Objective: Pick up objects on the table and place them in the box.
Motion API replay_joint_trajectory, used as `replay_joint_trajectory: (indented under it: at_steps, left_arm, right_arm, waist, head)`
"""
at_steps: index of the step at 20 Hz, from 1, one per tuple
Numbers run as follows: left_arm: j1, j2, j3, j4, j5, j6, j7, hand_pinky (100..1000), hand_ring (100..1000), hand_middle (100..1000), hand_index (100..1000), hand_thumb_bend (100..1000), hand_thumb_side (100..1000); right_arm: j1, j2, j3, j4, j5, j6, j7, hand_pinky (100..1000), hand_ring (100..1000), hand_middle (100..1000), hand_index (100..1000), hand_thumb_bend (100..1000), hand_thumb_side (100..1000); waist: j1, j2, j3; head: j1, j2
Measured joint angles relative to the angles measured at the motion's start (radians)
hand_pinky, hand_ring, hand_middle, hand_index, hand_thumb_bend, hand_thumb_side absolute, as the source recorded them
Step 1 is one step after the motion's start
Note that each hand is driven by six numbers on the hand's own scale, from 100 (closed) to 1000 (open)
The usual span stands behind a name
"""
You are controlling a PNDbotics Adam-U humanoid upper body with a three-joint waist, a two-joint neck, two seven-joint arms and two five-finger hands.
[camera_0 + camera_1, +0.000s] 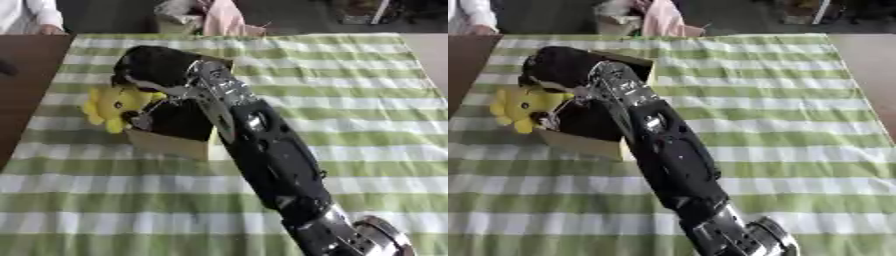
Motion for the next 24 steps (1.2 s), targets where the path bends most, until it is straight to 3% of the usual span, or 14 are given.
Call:
replay_joint_trajectory:
  at_steps: [10,18,21,22,24]
  left_arm:
    - [0.002,0.0,0.0,0.0,-0.002,0.004,-0.004,473,932,824,696,100,741]
    - [0.007,0.0,0.0,0.0,-0.002,0.008,-0.008,473,934,825,696,100,744]
    - [0.009,0.0,0.0,0.0,-0.002,0.009,-0.009,473,934,825,696,100,743]
    - [0.009,0.0,0.0,0.0,-0.002,0.009,-0.009,473,933,825,696,100,743]
    - [0.009,0.0,0.0,0.0,-0.002,0.009,-0.009,473,934,825,696,100,743]
  right_arm:
    - [-0.014,-0.043,-0.054,0.099,0.097,0.059,-0.039,932,733,560,630,100,385]
    - [-0.014,-0.043,-0.054,0.114,0.17,0.065,-0.054,950,848,781,814,106,446]
    - [-0.014,-0.043,-0.053,0.115,0.207,0.074,-0.056,960,870,804,831,161,462]
    - [-0.014,-0.044,-0.053,0.114,0.221,0.076,-0.057,980,898,832,861,234,465]
    - [-0.014,-0.045,-0.053,0.112,0.247,0.08,-0.053,999,913,843,873,273,466]
  waist:
    - [0.005,0.005,0.005]
    - [0.006,0.007,0.005]
    - [0.006,0.007,0.005]
    - [0.006,0.007,0.005]
    - [0.006,0.007,0.004]
  head:
    - [-0.006,-0.001]
    - [-0.008,-0.001]
    - [-0.008,-0.001]
    - [-0.008,-0.001]
    - [-0.007,-0.001]
